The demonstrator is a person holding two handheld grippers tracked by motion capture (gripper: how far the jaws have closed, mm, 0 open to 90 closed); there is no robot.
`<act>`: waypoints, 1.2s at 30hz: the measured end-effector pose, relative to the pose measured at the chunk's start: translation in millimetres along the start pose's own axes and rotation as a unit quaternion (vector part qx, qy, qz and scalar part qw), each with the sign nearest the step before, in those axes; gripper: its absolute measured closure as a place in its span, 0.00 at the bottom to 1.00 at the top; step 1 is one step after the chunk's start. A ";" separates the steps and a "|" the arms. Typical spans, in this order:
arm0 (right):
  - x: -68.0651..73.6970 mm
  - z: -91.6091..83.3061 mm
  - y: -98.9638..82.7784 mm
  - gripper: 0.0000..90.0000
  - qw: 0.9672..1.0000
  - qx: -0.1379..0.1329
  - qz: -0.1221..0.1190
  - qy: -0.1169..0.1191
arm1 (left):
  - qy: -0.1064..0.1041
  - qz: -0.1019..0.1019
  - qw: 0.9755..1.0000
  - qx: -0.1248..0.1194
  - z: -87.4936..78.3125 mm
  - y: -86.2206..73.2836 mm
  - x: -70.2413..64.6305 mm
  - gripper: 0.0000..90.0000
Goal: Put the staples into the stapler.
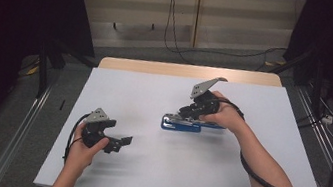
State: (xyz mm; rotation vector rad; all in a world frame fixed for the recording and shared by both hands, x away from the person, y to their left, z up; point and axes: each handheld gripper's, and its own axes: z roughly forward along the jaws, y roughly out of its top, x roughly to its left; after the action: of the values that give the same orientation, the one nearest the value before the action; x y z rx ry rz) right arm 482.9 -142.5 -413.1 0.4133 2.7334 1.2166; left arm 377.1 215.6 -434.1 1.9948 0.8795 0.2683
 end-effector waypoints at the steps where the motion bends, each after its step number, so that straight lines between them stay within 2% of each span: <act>1: -0.3 0.8 0.2 0.88 1.000 0.000 -0.002 0.001 | 0.000 0.000 1.000 0.000 0.0 0.0 0.0 0.05; 17: -5.3 7.8 3.2 0.88 1.000 -0.009 -0.006 0.013 | 0.000 -0.002 1.000 -0.002 -0.1 -0.3 0.9 0.05; 36: -7.3 13.1 5.4 0.88 1.000 -0.005 -0.015 0.017 | 0.000 0.000 1.000 0.000 -0.1 -0.3 1.3 0.05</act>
State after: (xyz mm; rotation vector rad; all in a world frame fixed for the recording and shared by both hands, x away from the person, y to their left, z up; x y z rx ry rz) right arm 493.8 -131.9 -417.8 0.3525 2.7502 1.2405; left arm 377.9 216.7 -434.5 1.9946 0.8783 0.2680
